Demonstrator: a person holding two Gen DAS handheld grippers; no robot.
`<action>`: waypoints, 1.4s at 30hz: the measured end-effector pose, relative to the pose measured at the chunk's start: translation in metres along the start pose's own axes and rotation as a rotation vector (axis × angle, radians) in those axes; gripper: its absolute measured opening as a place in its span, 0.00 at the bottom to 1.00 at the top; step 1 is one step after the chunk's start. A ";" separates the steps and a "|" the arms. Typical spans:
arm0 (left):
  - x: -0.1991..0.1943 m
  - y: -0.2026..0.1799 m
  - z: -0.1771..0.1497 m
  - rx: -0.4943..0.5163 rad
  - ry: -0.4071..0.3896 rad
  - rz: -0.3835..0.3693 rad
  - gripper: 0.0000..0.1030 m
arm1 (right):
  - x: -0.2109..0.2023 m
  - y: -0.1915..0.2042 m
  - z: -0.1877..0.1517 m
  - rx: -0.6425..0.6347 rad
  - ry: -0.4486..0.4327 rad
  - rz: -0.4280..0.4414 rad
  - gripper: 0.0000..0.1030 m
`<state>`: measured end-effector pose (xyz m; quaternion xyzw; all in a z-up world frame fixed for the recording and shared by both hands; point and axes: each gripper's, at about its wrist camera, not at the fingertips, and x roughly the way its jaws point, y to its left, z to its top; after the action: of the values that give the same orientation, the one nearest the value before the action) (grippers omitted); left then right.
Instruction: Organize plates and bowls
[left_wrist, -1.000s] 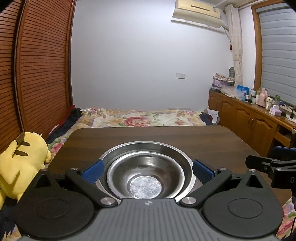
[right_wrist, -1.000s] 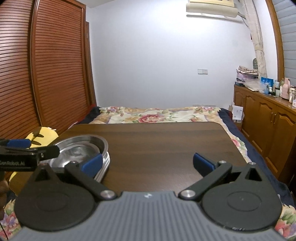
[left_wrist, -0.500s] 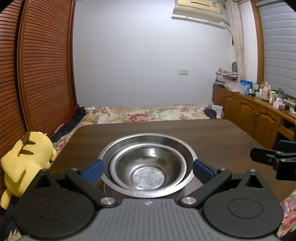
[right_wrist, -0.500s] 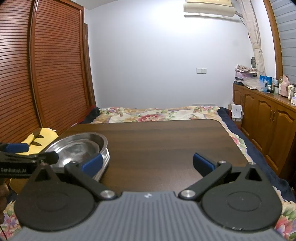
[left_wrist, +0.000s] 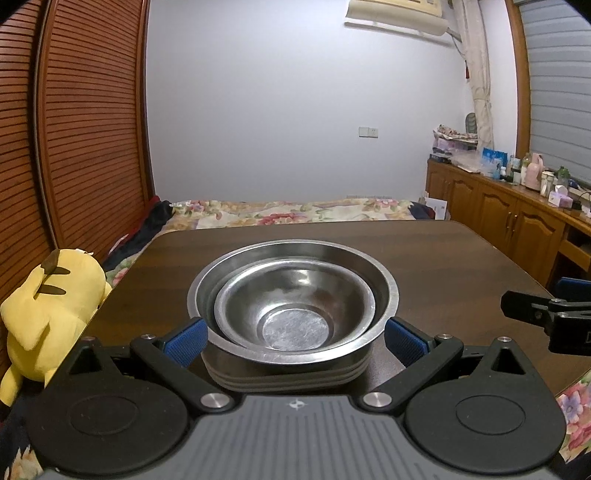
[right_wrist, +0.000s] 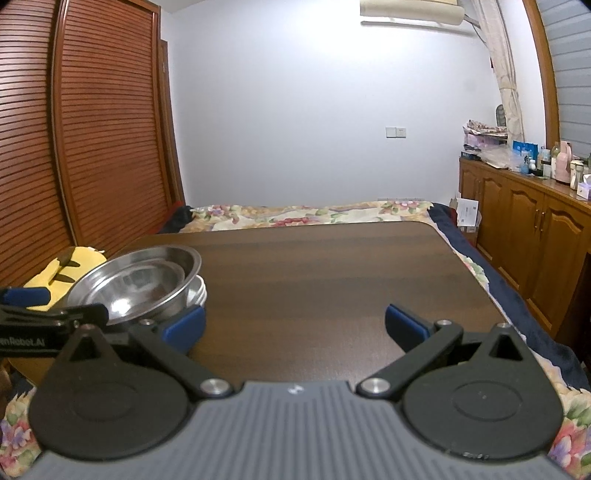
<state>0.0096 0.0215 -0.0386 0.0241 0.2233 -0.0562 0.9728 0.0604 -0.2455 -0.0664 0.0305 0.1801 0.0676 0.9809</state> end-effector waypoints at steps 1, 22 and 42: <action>0.000 0.000 0.000 0.000 -0.001 0.001 1.00 | -0.001 0.000 0.000 0.001 -0.002 0.000 1.00; -0.002 -0.003 -0.001 0.000 -0.002 0.009 1.00 | -0.001 -0.004 0.002 0.006 -0.002 -0.001 1.00; -0.002 -0.003 -0.001 0.000 -0.002 0.009 1.00 | -0.002 -0.006 0.002 0.006 -0.003 0.001 1.00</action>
<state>0.0067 0.0193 -0.0385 0.0253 0.2219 -0.0517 0.9734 0.0604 -0.2515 -0.0641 0.0335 0.1787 0.0674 0.9810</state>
